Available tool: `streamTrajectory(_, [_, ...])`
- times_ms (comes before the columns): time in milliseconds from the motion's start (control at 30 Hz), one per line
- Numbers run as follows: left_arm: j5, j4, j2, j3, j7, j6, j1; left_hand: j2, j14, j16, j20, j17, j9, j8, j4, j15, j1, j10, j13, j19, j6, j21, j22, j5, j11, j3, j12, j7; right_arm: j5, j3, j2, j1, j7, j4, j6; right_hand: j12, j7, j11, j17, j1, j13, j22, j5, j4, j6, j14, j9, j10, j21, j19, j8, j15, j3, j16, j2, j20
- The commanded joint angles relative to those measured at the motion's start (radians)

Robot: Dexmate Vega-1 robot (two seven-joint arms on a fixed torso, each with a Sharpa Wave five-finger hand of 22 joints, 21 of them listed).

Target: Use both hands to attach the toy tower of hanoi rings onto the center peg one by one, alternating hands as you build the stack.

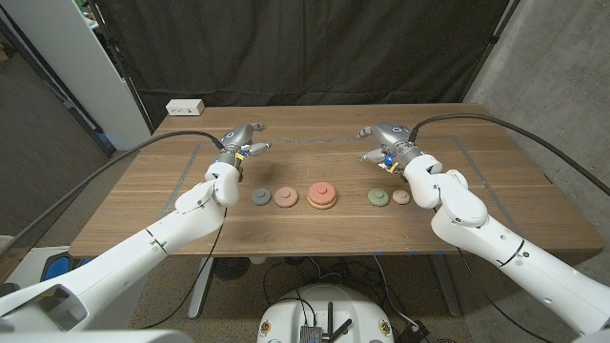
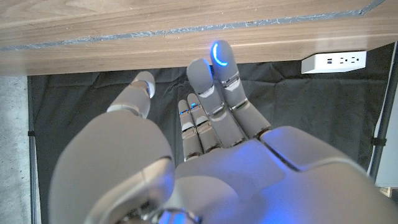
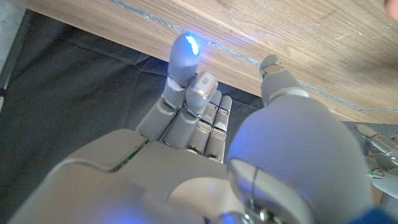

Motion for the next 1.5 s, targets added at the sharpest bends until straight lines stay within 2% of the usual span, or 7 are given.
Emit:
streamTrajectory(33, [-0.023, -0.045, 0.024, -0.017, -0.015, 0.037, 0.029, -0.015, 0.001, 0.013, -0.109, 0.000, 0.002, 0.004, 0.004, -0.018, 0.010, 0.004, 0.003, -0.002, 0.012, 0.008, -0.002, 0.009, 0.000, -0.012, 0.004, 0.002, 0.065, -0.025, -0.041, 0.041, -0.049, 0.055, -0.041, -0.006, 0.004, 0.000, 0.005, -0.004, 0.002, 0.000, 0.005, 0.003, -0.024, 0.008, 0.001, -0.011, 0.006, 0.008, -0.011, 0.005, 0.007, 0.010, 0.004, 0.000])
streamTrajectory(167, [-0.027, -0.069, 0.038, -0.025, -0.015, 0.045, 0.041, -0.017, 0.003, 0.019, -0.108, 0.001, 0.002, 0.001, 0.005, -0.018, 0.011, -0.002, 0.003, -0.003, 0.007, 0.009, -0.004, 0.009, 0.003, -0.017, 0.002, 0.002, 0.075, -0.027, -0.055, 0.036, -0.055, 0.046, -0.074, -0.009, 0.005, 0.002, 0.001, -0.010, 0.002, 0.000, 0.005, 0.005, -0.036, 0.001, 0.001, -0.018, 0.008, 0.007, -0.017, 0.005, 0.006, 0.007, 0.000, 0.000])
streamTrajectory(567, [-0.016, -0.069, 0.037, -0.008, -0.018, 0.037, 0.023, -0.024, -0.009, 0.013, -0.108, -0.021, 0.002, 0.000, 0.009, -0.019, 0.011, -0.010, 0.004, -0.010, 0.001, 0.010, -0.007, 0.010, 0.006, -0.035, 0.000, 0.002, 0.172, 0.012, -0.068, -0.011, -0.222, 0.063, -0.049, -0.008, 0.008, 0.002, -0.006, -0.010, 0.001, -0.005, 0.006, 0.004, -0.033, -0.010, 0.001, -0.016, 0.008, 0.003, -0.019, 0.004, 0.011, 0.001, 0.003, -0.001])
streamTrajectory(1033, [-0.005, -0.069, 0.034, 0.005, -0.030, 0.055, 0.014, -0.023, -0.011, 0.019, -0.108, -0.034, 0.002, 0.000, 0.010, -0.019, 0.018, -0.011, 0.004, -0.012, 0.000, 0.013, -0.009, 0.013, 0.006, -0.049, 0.000, 0.002, 0.204, -0.022, -0.080, 0.008, -0.247, 0.076, -0.069, -0.006, 0.008, 0.005, -0.006, -0.010, 0.000, -0.007, 0.007, 0.005, -0.025, -0.010, 0.001, -0.009, 0.011, 0.003, -0.018, 0.004, 0.016, 0.003, 0.008, 0.000])
streamTrajectory(1500, [0.032, -0.112, 0.070, 0.023, -0.093, 0.103, -0.006, -0.026, -0.013, 0.023, -0.108, -0.044, 0.001, 0.000, 0.012, -0.019, 0.018, -0.015, 0.004, -0.015, -0.002, 0.013, -0.011, 0.016, 0.009, -0.062, -0.001, 0.005, 0.218, -0.046, -0.079, 0.013, -0.267, 0.066, -0.102, -0.007, 0.006, 0.004, -0.005, -0.015, -0.001, -0.010, 0.008, 0.007, -0.024, -0.009, 0.001, -0.011, 0.013, 0.002, -0.020, 0.004, 0.019, 0.005, 0.011, 0.000])
